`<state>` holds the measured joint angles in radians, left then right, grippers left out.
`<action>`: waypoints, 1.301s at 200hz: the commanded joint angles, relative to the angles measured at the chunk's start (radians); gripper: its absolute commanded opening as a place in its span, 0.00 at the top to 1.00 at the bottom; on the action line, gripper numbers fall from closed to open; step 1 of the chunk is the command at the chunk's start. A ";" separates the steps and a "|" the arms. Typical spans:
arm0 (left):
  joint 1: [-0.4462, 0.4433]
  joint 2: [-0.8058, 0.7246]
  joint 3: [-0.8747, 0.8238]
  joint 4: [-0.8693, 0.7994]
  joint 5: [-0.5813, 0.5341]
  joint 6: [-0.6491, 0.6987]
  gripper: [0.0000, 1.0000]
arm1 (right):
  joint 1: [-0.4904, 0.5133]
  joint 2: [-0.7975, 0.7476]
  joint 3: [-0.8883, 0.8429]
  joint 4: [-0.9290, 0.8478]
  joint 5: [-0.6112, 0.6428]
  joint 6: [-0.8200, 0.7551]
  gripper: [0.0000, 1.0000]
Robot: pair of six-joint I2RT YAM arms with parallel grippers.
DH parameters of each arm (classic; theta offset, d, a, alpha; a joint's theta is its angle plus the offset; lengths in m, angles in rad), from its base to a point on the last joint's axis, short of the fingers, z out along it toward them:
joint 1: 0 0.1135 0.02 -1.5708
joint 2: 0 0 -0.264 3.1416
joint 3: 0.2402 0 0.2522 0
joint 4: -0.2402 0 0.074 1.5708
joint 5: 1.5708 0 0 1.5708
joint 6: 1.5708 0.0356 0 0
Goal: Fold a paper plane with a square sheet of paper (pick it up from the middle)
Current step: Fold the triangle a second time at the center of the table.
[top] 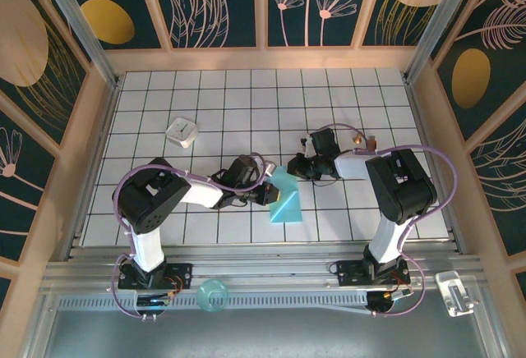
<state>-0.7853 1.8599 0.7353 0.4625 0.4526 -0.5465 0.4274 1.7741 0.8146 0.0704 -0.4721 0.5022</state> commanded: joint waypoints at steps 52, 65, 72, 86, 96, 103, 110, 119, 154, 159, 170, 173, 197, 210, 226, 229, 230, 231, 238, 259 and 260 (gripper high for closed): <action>0.003 0.062 -0.024 -0.158 -0.104 0.022 1.00 | 0.013 -0.011 0.031 -0.065 0.011 -0.021 0.82; 0.002 0.061 -0.028 -0.154 -0.106 0.019 1.00 | 0.012 -0.028 0.038 -0.068 -0.001 -0.019 0.81; 0.002 0.061 -0.033 -0.154 -0.106 0.020 1.00 | 0.010 -0.040 0.042 -0.070 -0.005 -0.016 0.80; 0.002 0.062 -0.034 -0.153 -0.107 0.021 1.00 | 0.008 -0.068 0.050 -0.082 -0.011 -0.015 0.79; 0.003 0.064 -0.036 -0.154 -0.107 0.020 1.00 | 0.004 -0.094 0.051 -0.091 -0.012 -0.014 0.78; 0.002 0.064 -0.035 -0.152 -0.106 0.020 1.00 | 0.002 -0.117 0.048 -0.096 -0.007 -0.013 0.78; 0.003 0.064 -0.037 -0.151 -0.106 0.020 1.00 | 0.000 -0.141 0.043 -0.103 -0.004 -0.013 0.78; 0.002 0.065 -0.037 -0.151 -0.109 0.020 1.00 | -0.003 -0.177 0.032 -0.113 0.000 -0.011 0.77; 0.003 0.068 -0.042 -0.153 -0.112 0.019 1.00 | 0.001 -0.346 -0.105 -0.103 -0.023 0.048 0.81; 0.003 0.068 -0.041 -0.154 -0.112 0.019 1.00 | 0.003 -0.375 -0.135 -0.093 -0.030 0.068 0.82; 0.004 0.071 -0.041 -0.153 -0.112 0.019 1.00 | 0.020 -0.439 -0.212 -0.060 -0.042 0.119 0.87; 0.003 0.071 -0.040 -0.153 -0.112 0.017 1.00 | 0.028 -0.458 -0.232 -0.048 -0.045 0.134 0.88; 0.003 0.081 -0.032 -0.156 -0.113 0.019 1.00 | 0.113 -0.556 -0.368 0.069 -0.042 0.251 0.98; 0.002 0.085 -0.027 -0.161 -0.115 0.020 1.00 | 0.183 -0.574 -0.420 0.142 -0.020 0.309 1.00; 0.003 0.087 -0.025 -0.161 -0.117 0.023 1.00 | 0.252 -0.564 -0.459 0.236 -0.002 0.361 1.00; 0.003 0.087 -0.024 -0.162 -0.117 0.022 1.00 | 0.263 -0.560 -0.462 0.247 0.004 0.367 1.00; 0.003 0.087 -0.024 -0.163 -0.117 0.023 1.00 | 0.267 -0.559 -0.464 0.250 0.006 0.370 1.00; 0.003 0.087 -0.023 -0.162 -0.117 0.023 1.00 | 0.269 -0.557 -0.464 0.253 0.007 0.371 1.00; 0.003 0.088 -0.022 -0.163 -0.115 0.024 1.00 | 0.292 -0.547 -0.468 0.276 0.018 0.381 1.00; 0.003 0.085 -0.027 -0.163 -0.117 0.026 1.00 | 0.341 -0.506 -0.468 0.321 0.046 0.404 1.00; 0.004 0.085 -0.027 -0.163 -0.117 0.026 1.00 | 0.343 -0.503 -0.467 0.322 0.047 0.405 1.00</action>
<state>-0.7872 1.8618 0.7391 0.4526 0.4454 -0.5465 0.7242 1.2327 0.3504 0.2455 -0.4770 0.8310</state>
